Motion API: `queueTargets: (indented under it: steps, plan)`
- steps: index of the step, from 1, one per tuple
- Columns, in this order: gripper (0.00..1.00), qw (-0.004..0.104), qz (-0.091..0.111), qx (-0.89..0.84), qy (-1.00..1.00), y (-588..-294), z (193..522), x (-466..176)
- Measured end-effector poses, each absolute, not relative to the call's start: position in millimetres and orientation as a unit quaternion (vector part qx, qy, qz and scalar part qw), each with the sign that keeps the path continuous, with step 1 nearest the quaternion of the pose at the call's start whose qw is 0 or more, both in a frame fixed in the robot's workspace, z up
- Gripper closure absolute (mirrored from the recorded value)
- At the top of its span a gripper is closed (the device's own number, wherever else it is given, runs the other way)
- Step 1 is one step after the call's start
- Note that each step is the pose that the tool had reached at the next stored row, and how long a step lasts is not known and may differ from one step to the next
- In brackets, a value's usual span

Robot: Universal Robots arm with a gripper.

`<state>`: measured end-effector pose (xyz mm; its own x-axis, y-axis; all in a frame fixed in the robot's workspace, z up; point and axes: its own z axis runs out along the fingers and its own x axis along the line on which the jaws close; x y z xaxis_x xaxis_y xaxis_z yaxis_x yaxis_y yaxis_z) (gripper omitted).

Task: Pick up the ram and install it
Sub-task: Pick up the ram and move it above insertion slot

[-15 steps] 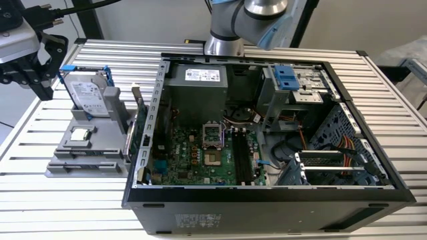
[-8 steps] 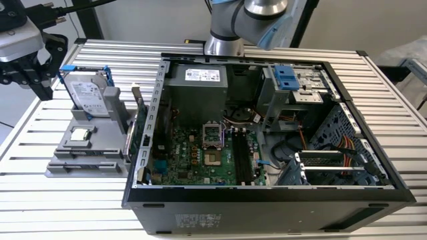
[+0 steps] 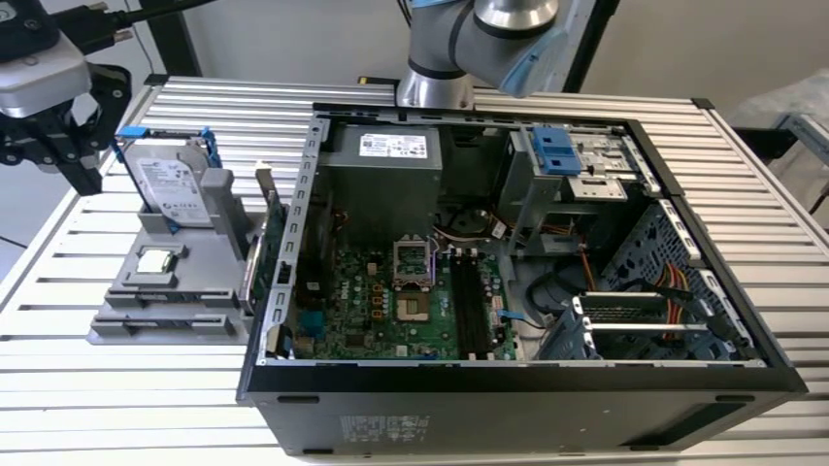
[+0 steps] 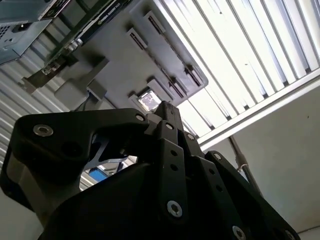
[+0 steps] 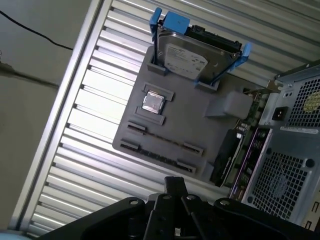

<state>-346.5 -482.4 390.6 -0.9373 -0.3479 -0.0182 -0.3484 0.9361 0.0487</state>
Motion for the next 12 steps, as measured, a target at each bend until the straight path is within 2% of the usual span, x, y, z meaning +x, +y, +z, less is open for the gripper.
queueTargets:
  steps: [12]
  plan:
    - [1.0, 0.004, 0.026, -0.219, 0.975, -482.4, 390.6, -346.5]
